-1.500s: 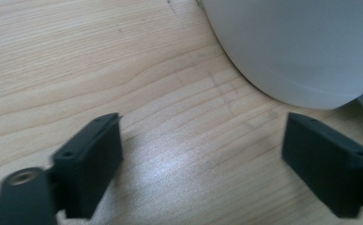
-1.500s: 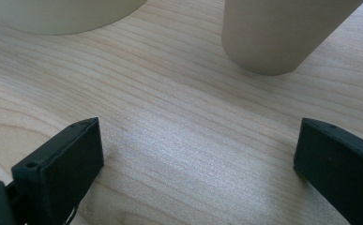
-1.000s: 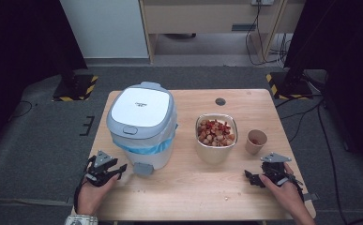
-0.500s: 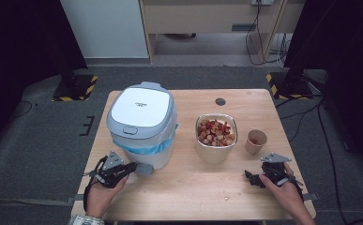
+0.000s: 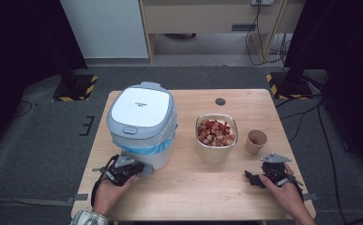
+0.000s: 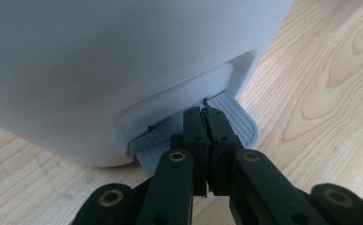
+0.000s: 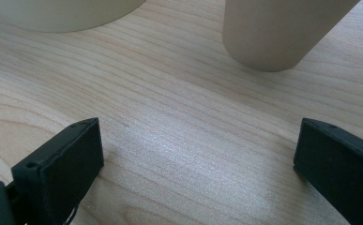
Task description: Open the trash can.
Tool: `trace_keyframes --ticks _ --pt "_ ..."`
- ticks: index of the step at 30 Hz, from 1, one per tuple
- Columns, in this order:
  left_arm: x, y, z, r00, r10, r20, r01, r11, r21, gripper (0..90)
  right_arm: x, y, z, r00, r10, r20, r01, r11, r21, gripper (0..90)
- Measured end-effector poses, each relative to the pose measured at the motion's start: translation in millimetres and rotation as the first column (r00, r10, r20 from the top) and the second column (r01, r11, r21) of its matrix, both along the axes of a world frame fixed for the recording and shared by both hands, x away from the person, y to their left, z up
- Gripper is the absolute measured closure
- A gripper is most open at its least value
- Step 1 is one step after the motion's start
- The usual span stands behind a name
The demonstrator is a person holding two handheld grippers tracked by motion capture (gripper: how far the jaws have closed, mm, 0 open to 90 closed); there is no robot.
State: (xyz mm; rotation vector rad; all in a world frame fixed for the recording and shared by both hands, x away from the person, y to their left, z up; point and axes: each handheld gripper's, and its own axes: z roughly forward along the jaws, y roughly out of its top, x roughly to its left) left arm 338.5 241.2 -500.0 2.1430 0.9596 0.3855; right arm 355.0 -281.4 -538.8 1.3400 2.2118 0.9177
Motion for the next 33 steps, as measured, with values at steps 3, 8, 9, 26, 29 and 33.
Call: trace_keyframes --ticks 3,8,9,26,29,33 --pt "-0.6 -1.8 -0.8 1.0000 0.006 0.007 -0.006 0.9999 0.012 88.7 -0.1 -0.1 0.0 1.0000 0.001 0.000 -0.001 1.0000 0.000 2.0" --pt "-1.3 -1.8 -2.7 0.9998 0.020 0.003 -0.020 0.9998 0.006 89.6 -0.3 0.0 0.0 1.0000 0.001 0.000 -0.001 1.0000 0.000 2.0" --pt "-1.6 -2.9 -2.5 0.9998 0.017 0.007 -0.017 0.9997 0.019 89.6 -0.4 -0.1 0.0 1.0000 0.002 0.000 -0.002 1.0000 0.000 2.0" --pt "-0.8 -5.6 -5.7 0.9999 0.015 -0.007 -0.015 0.9986 0.050 89.8 -1.0 -0.5 0.1 1.0000 0.001 0.000 -0.001 1.0000 0.000 2.0" --pt "-0.2 -6.9 -7.3 1.0000 0.004 -0.008 -0.004 0.9976 0.069 89.8 -1.0 -0.5 0.1 1.0000 0.002 0.000 -0.002 1.0000 0.000 2.0" --pt "0.9 -9.6 -10.1 0.9999 -0.005 -0.012 0.006 0.9950 0.100 89.8 -1.0 -0.5 0.1 1.0000 0.001 -0.001 -0.001 1.0000 0.000 2.0"
